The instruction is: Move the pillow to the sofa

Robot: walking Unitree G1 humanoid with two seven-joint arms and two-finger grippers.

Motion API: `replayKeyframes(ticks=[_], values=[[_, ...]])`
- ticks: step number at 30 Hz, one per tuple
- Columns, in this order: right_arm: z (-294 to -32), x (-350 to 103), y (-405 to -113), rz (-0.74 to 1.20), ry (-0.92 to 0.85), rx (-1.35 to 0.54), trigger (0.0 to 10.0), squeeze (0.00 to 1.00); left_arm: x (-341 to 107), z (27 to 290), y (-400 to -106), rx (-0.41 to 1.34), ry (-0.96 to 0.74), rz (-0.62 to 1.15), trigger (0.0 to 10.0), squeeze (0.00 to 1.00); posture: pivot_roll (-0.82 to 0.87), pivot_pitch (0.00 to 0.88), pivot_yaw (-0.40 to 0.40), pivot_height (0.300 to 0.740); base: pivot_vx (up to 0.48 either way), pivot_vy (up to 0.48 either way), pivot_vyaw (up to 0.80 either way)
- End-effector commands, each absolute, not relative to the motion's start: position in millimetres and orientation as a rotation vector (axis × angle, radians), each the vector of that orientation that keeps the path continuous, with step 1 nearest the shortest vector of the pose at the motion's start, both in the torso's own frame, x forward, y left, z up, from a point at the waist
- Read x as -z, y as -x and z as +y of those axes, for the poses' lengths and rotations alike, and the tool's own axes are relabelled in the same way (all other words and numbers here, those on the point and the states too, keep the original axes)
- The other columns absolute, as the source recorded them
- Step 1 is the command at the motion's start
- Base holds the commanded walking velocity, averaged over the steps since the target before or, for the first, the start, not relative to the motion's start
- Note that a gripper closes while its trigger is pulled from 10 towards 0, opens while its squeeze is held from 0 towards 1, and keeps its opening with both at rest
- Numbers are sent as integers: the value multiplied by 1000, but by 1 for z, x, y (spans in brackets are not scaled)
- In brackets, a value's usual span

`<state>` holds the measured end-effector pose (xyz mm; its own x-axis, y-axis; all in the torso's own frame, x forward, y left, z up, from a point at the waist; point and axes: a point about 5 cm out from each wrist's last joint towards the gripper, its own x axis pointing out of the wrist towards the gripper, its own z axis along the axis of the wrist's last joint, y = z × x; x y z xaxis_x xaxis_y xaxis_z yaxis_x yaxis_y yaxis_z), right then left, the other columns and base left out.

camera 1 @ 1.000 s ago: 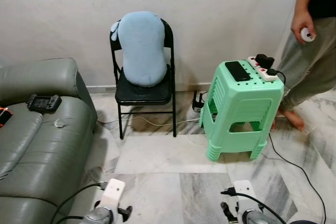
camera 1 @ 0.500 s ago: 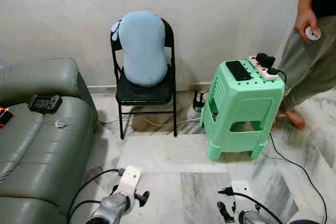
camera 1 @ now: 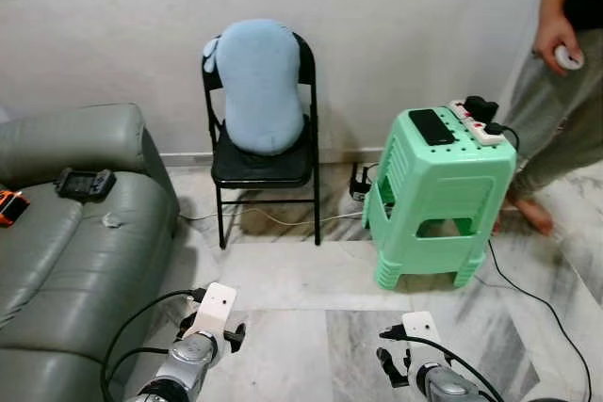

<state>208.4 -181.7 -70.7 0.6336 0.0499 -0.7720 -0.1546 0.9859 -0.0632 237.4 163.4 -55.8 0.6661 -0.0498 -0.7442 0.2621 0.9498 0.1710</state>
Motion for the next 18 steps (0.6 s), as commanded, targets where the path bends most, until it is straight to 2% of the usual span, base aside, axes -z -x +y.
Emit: replayKeyframes(ticks=[1, 8, 11, 18], values=[[-179, 70, -210, 864, 145, -132, 10000, 0, 61, 172, -229, 169, -308, 860, 10000, 0, -139, 0, 72, 740, 0, 0, 800], [-178, 70, -210, 864, 160, -144, 10000, 0, 66, 182, -219, 172, -341, 892, 10000, 0, -127, 0, 70, 740, 0, 0, 800], [-179, 71, -208, 872, 174, -152, 10000, 0, 66, 186, -216, 158, -299, 889, 10000, 0, -126, 0, 68, 740, 0, 0, 800], [-184, 74, -202, 890, 195, -153, 10000, 0, 65, 186, -218, 189, -300, 872, 10000, 0, -127, 0, 68, 740, 0, 0, 800]])
